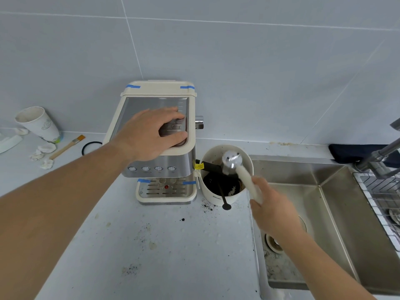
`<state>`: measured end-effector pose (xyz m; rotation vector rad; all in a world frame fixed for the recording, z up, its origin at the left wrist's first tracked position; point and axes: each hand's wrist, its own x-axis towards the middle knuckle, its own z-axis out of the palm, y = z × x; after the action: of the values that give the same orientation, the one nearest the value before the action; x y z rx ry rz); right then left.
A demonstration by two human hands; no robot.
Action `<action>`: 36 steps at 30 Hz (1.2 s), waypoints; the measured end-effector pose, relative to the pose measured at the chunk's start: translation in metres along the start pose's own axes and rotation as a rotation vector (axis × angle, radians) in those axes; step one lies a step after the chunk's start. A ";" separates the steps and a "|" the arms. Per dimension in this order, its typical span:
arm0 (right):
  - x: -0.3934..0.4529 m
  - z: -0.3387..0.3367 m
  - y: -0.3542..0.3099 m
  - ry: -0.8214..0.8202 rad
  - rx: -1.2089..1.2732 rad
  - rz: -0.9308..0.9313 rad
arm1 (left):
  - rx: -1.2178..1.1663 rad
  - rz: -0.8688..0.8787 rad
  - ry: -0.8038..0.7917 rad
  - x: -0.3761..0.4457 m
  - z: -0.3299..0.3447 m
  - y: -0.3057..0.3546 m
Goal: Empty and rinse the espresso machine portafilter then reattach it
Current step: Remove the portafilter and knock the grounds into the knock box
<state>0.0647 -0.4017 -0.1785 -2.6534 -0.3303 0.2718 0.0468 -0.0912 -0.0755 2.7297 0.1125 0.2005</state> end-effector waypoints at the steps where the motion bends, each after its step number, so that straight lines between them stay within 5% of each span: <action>1: 0.000 0.001 0.000 -0.022 -0.011 0.014 | -0.002 0.000 -0.001 0.000 0.000 0.000; 18: 0.002 -0.001 0.011 -0.044 0.247 0.057 | -0.002 -0.057 -0.036 0.002 0.005 -0.009; 28: -0.008 -0.022 0.014 -0.269 1.222 0.318 | 0.000 -0.055 0.002 -0.001 0.005 -0.005; 36: -0.018 -0.028 0.015 -0.490 1.733 0.457 | 0.004 -0.056 0.002 -0.001 0.004 -0.005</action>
<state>0.0573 -0.4313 -0.1580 -0.8782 0.3079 0.8468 0.0458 -0.0887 -0.0811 2.7267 0.1892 0.1871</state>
